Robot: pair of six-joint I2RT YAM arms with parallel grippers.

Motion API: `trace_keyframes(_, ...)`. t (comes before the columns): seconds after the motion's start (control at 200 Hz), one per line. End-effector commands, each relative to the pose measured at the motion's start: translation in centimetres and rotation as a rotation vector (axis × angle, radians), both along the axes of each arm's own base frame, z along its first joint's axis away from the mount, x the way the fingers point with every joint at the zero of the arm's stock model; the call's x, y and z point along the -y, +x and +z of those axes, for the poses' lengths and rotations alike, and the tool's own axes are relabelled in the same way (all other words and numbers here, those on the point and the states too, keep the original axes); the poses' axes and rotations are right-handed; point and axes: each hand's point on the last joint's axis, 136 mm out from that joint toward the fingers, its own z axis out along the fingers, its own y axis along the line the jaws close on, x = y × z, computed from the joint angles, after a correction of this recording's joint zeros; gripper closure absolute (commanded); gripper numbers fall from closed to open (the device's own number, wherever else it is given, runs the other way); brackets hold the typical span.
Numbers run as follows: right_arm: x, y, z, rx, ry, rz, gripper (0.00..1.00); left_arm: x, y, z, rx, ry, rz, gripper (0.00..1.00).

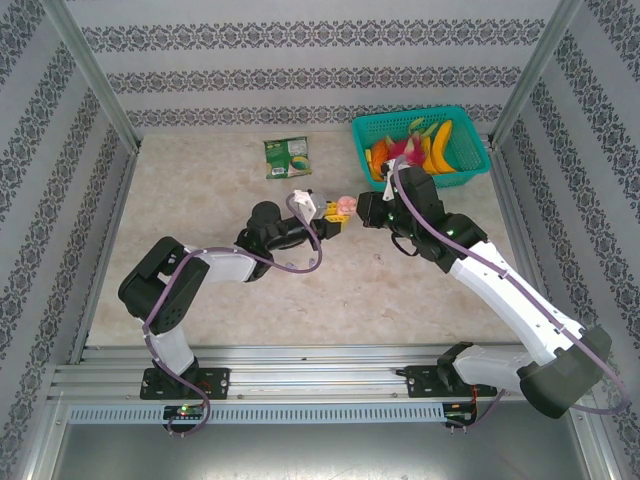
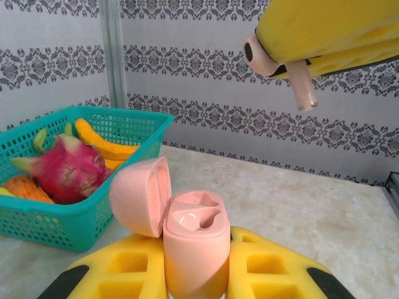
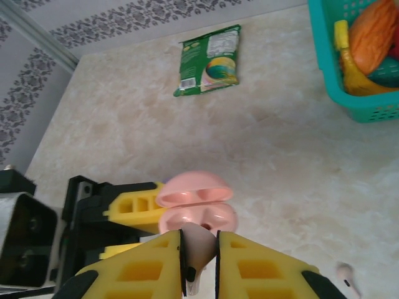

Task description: Insert the wireless bluetooth earbuds into the charging case

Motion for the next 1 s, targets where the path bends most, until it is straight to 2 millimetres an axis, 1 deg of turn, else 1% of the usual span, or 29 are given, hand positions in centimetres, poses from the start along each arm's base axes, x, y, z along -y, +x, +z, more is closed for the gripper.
trace_keyframes(0.0, -0.9, -0.3, 2.4, 0.072, 0.038, 0.045, 0.81, 1.1, -0.4, 1.0, 0.027, -0.011, -0.041, 1.0)
trace_keyframes(0.265, -1.6, -0.5, 2.1, 0.091, 0.038, 0.077, 0.81, 1.7, -0.8, 2.4, 0.046, -0.028, -0.063, 1.0)
trace_keyframes(0.565, -2.1, -0.7, 2.3, 0.157, 0.031, 0.114, 0.81, 1.8, -1.7, 3.8, 0.058, -0.051, -0.094, 1.0)
trace_keyframes(0.714, -2.1, -1.0, 3.1, 0.225, 0.037, 0.138, 0.81, 1.7, -2.3, 4.4, 0.063, -0.059, -0.119, 1.0)
trace_keyframes(0.999, -2.1, -2.3, 4.4, 0.337, 0.043, 0.21, 0.81, 1.8, -3.6, 5.6, 0.075, -0.055, -0.174, 1.0)
